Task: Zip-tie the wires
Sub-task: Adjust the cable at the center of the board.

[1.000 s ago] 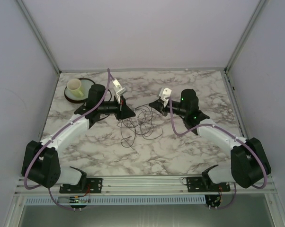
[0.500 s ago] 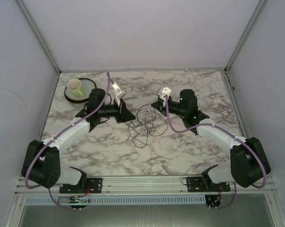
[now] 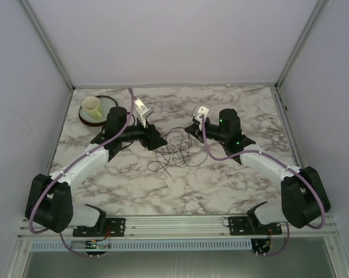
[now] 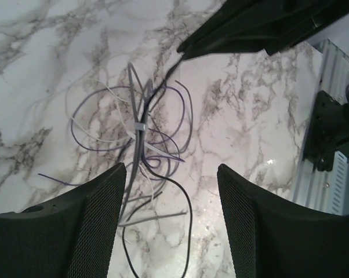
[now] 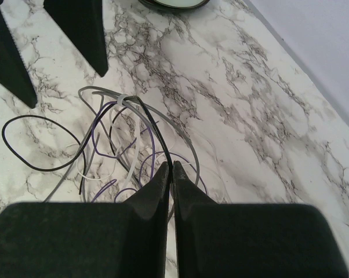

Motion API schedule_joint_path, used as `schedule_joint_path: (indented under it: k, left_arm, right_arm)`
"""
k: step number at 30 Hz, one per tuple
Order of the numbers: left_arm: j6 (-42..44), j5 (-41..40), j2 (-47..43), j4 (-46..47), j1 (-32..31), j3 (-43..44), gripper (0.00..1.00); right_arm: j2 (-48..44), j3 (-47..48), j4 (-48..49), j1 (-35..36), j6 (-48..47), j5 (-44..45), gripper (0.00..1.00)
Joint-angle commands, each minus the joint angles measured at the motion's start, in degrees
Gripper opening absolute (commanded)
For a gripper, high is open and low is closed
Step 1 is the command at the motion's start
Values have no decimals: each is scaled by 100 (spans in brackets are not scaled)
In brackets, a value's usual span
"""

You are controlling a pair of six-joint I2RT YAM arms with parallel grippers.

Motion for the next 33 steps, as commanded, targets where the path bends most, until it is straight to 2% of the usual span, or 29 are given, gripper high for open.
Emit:
schedule_joint_path:
  k: [1,11,21,26,33]
  left_arm:
    - [332,-229,198,71,29,397,66]
    - [940,-136,948,-385,24,1204,66]
    - [1340,282,1621,-1192,-39,1759,56]
    - [1381,382,1793,-1254,-91,1851,49]
    - [1375,392,1957,-1248,-179,2070,48]
  right_arm:
    - [23,294,93,44,56,-92,0]
    - [15,320,94,65,92,-100,0]
    - [24,334,91,70,93,-57,0]
    - [35,353,89,83,106,-48,0]
    - [49,353,85,86,112,-64,0]
